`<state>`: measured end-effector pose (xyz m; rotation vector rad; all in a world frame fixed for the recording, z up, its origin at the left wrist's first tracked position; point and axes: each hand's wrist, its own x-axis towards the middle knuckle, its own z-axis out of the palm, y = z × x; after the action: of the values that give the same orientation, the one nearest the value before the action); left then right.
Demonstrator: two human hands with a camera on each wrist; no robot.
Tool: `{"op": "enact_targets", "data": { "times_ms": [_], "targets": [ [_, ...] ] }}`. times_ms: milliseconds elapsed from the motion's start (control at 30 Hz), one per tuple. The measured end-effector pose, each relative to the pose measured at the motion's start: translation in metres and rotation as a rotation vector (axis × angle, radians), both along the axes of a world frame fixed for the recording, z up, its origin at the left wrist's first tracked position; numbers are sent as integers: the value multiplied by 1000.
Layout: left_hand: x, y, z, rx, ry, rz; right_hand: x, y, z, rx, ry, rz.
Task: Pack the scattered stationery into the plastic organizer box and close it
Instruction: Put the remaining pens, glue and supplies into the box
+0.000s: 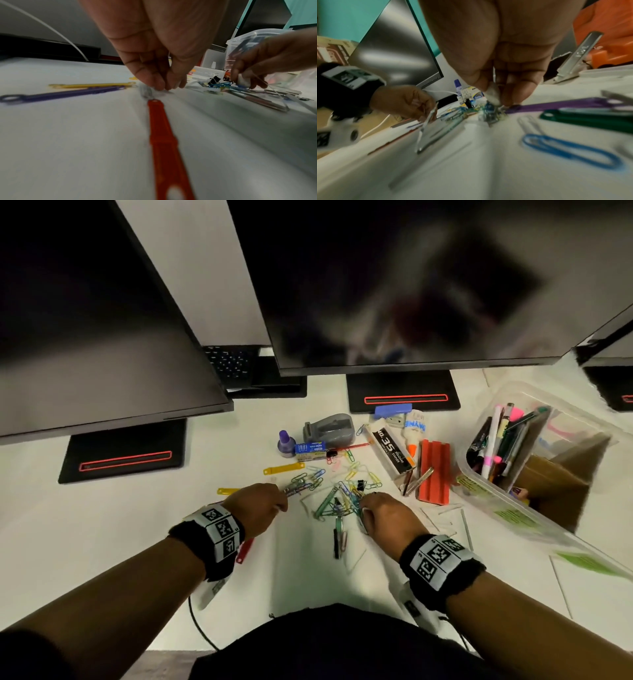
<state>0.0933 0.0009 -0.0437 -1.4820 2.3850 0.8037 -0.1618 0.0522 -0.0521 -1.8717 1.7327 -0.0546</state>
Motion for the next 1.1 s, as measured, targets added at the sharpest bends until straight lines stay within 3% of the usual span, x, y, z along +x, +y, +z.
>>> {"op": "enact_targets", "data": {
  "times_ms": [100, 233, 300, 433, 633, 900, 1000, 1100],
  "targets": [
    [16, 8, -6, -43, 15, 39, -3, -3, 3, -169, -19, -125],
    [38, 12, -9, -154, -25, 172, -23, 3, 2, -324, 166, -326],
    [42, 13, -10, -173, -87, 279, -31, 6, 4, -281, 220, -445],
    [40, 27, -21, -130, -250, 372, -35, 11, 1, 51, 301, -563],
    [20, 42, -34, -103, -272, 181, -30, 11, -17, 101, 141, -410],
    [-25, 25, -34, -96, -281, -21, -13, 8, 3, 88, -35, -94],
    [-40, 19, -31, -106, -184, -39, -10, 7, 14, 94, -54, -24],
    [-48, 12, -21, -98, -88, -179, -17, 8, 26, 79, -15, -58]
  ]
}}
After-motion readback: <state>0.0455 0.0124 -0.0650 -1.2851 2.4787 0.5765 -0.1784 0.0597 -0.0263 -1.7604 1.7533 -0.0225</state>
